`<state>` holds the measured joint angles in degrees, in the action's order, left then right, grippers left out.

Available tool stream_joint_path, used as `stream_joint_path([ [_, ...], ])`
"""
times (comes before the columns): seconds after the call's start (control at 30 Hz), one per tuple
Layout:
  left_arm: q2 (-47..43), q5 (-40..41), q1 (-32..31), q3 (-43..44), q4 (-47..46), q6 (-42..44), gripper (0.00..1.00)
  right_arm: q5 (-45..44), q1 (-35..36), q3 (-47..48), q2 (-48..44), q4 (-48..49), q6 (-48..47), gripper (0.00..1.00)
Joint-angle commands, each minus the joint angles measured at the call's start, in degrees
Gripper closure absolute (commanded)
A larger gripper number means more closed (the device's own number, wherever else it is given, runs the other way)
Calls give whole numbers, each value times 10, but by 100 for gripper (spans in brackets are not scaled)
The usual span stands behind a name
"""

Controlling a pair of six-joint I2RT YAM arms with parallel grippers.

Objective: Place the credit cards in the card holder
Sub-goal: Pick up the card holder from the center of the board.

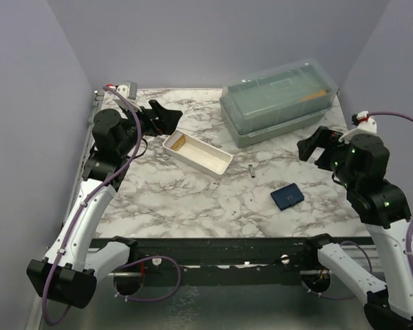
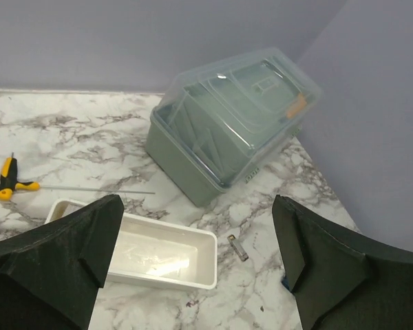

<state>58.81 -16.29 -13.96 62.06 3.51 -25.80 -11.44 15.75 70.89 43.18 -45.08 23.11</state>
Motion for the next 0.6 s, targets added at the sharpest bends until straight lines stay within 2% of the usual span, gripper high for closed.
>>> stream_joint_path([
  [0.0,3,-44,-20,-15,-16,12,1,-20,-2,-47,4,-16,49,0],
  [0.17,29,-73,-46,-18,-18,5,1,17,-2,-148,26,25,83,0],
  [0.33,46,-85,-69,-19,-18,-3,1,38,-7,-231,68,53,165,0],
  [0.5,64,-107,-95,-17,-18,-14,1,47,-84,-300,71,35,280,0],
  [0.57,65,-111,-105,-16,-16,-16,1,17,-108,-317,49,13,314,0],
])
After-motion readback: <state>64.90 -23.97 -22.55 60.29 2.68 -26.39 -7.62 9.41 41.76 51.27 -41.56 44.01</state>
